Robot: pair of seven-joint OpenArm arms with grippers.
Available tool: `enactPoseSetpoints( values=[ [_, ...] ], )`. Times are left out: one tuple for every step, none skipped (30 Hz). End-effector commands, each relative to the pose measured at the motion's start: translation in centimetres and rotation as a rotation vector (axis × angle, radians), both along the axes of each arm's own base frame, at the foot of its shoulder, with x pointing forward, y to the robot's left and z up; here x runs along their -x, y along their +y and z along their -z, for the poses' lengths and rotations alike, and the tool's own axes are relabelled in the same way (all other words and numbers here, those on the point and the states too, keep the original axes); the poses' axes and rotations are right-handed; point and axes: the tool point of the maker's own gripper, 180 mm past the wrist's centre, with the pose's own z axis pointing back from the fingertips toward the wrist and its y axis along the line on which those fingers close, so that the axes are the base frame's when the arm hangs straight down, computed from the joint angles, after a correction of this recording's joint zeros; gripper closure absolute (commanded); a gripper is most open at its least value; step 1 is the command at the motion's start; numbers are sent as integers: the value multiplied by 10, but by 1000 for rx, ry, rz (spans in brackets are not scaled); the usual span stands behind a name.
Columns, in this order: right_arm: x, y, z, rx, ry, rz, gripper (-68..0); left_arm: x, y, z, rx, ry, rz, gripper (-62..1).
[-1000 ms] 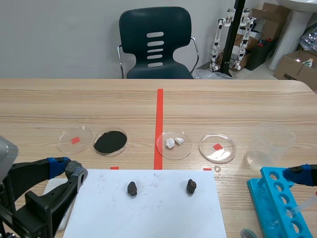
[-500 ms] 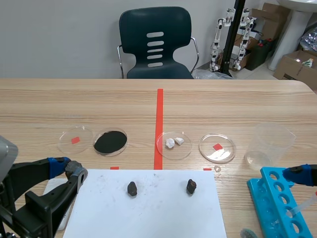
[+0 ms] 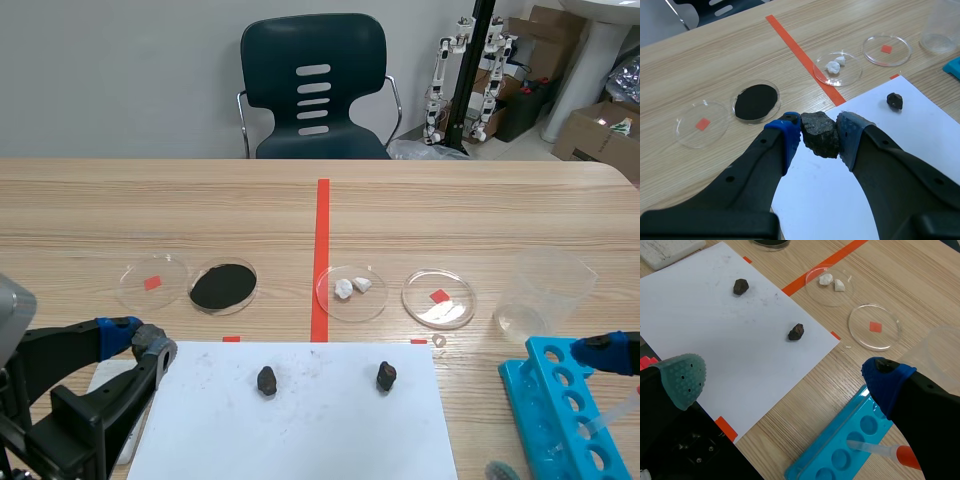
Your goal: Lower the mineral onto the iron filings and hold still
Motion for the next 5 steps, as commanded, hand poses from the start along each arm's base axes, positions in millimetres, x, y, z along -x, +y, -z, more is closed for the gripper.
enactPoseSetpoints(
  values=[
    [-2, 5, -8, -28, -22, -4, -679, -4, -1, -9, 16, -34, -6, -130],
    [-2, 5, -8, -28, -22, -4, -679, -4, -1, -9, 16, -34, -6, -130],
    [-2, 5, -8, -28, -22, -4, -679, -4, -1, -9, 16, -34, -6, -130],
    [-2, 5, -8, -28, -22, -4, -679, -4, -1, -9, 16, -34, -6, -130],
    [-2, 5, -8, -28, -22, -4, -679, -4, -1, -9, 16, -34, -6, -130]
  ],
)
